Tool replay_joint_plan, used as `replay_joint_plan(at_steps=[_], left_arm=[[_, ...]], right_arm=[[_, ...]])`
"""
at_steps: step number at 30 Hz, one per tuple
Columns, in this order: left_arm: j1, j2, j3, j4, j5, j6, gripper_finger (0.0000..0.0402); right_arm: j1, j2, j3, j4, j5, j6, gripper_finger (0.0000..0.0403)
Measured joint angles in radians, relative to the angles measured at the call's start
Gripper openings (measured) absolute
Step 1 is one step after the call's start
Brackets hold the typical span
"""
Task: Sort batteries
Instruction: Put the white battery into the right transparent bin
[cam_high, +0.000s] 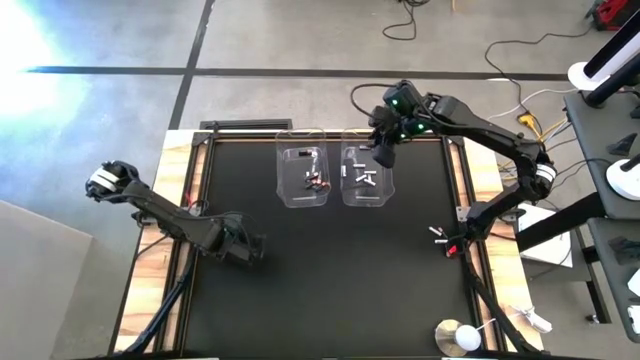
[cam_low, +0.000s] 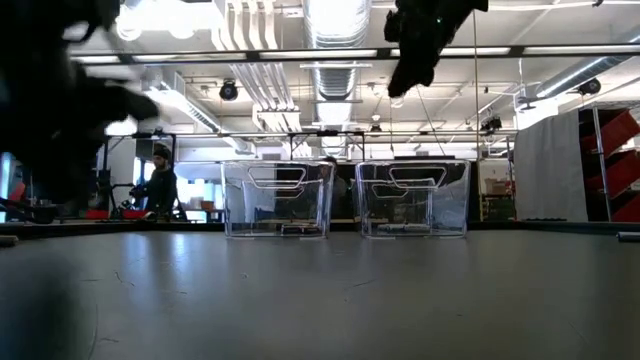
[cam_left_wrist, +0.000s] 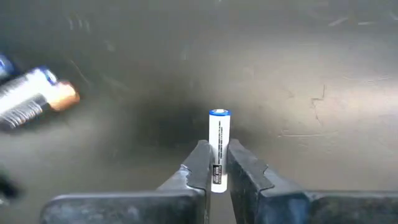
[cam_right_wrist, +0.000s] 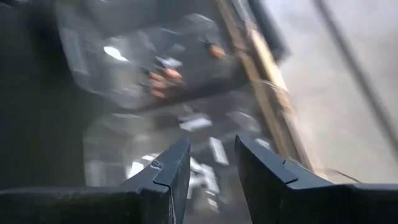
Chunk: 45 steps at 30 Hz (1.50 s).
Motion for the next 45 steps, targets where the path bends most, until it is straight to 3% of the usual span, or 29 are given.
replay_joint_plan(at_steps=[2,5,9,12,15,18,25,35,45], left_arm=[[-0.001,0.002,0.060,0.004,-0.083,0.072,0.0013],[0.004,-0.005,0.151,0.005,-0.301,0.194,0.0012],[0.011,-0.005,0.296,0.095,-0.636,0.460,0.0011],[0.039,-0.005,0.402,0.177,-0.736,0.737,0.0010],[0.079,-0.005,0.501,0.264,-0.716,1.011,0.0010],[0.127,-0.005,0.574,0.327,-0.622,1.205,0.0010],[0.224,-0.005,0.632,0.544,-0.353,1.505,0.0010],[0.278,0.004,0.625,0.751,-0.281,1.658,0.0009],[0.279,0.026,0.625,0.788,-0.281,1.675,0.0009]], right_arm=[[0.004,-0.001,0.000,0.018,-0.117,0.023,0.0114],[0.020,-0.001,0.000,0.075,-0.257,0.055,0.0106],[0.062,-0.001,0.000,0.220,-0.279,0.121,0.0100],[0.094,-0.001,0.000,0.330,-0.310,0.182,0.0104],[0.123,0.000,0.000,0.445,-0.431,0.241,0.0114],[0.164,0.003,0.001,0.571,-0.511,0.308,0.0125],[0.265,0.005,0.001,0.716,-0.526,0.352,0.0148],[0.328,0.006,0.001,0.752,-0.503,0.402,0.0156],[0.329,0.009,0.001,0.754,-0.481,0.412,0.0117]])
